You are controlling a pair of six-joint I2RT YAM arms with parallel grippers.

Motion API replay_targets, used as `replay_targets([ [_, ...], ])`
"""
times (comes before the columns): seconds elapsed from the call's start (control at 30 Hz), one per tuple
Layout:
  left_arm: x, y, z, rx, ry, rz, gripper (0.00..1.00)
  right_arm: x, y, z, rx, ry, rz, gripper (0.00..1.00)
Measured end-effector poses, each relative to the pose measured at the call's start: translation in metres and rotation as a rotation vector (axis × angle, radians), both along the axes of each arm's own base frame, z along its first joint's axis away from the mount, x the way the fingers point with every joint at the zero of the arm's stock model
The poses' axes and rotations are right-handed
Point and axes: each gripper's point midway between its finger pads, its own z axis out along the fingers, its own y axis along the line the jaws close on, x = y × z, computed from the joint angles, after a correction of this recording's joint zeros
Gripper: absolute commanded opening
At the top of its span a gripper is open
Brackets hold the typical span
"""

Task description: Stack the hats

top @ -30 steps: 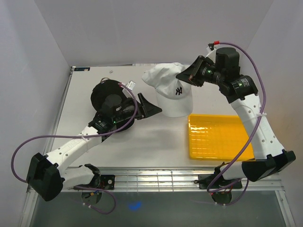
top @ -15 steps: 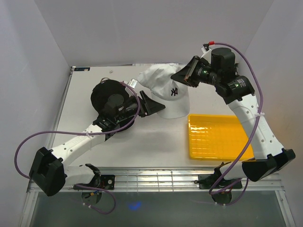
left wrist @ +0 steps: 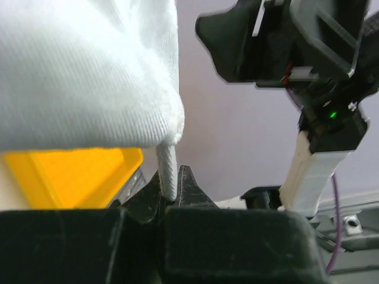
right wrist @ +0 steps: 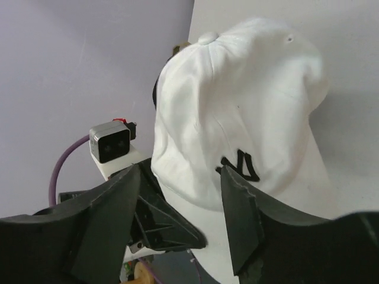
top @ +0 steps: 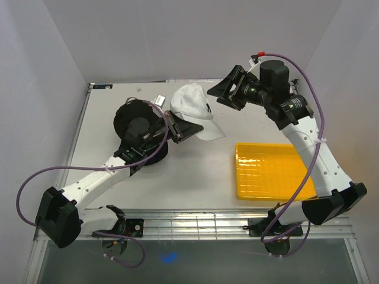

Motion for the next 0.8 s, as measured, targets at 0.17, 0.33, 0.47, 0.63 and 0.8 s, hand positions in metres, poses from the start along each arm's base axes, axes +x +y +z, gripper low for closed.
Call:
replay_targets([
  [0.17, 0.055, 0.062, 0.041, -0.233, 0.139, 0.168, 0.00, 0.006, -0.005, -0.001, -0.016, -0.016, -0.026, 0.77],
  [0.33, 0.110, 0.160, 0.090, -0.549, 0.153, 0.346, 0.00, 0.012, -0.012, -0.001, -0.015, -0.017, -0.048, 0.77],
  [0.47, 0.111, 0.167, 0.100, -0.628, 0.143, 0.295, 0.00, 0.014, -0.006, -0.003, -0.005, -0.011, -0.022, 0.77],
  [0.63, 0.115, 0.165, 0.095, -0.648, 0.082, 0.205, 0.00, 0.020, 0.021, -0.013, 0.017, 0.015, 0.057, 0.76],
  [0.8, 0.145, 0.175, 0.065, -0.617, 0.126, 0.216, 0.00, 0.022, 0.057, -0.028, 0.067, 0.077, 0.147, 0.77],
])
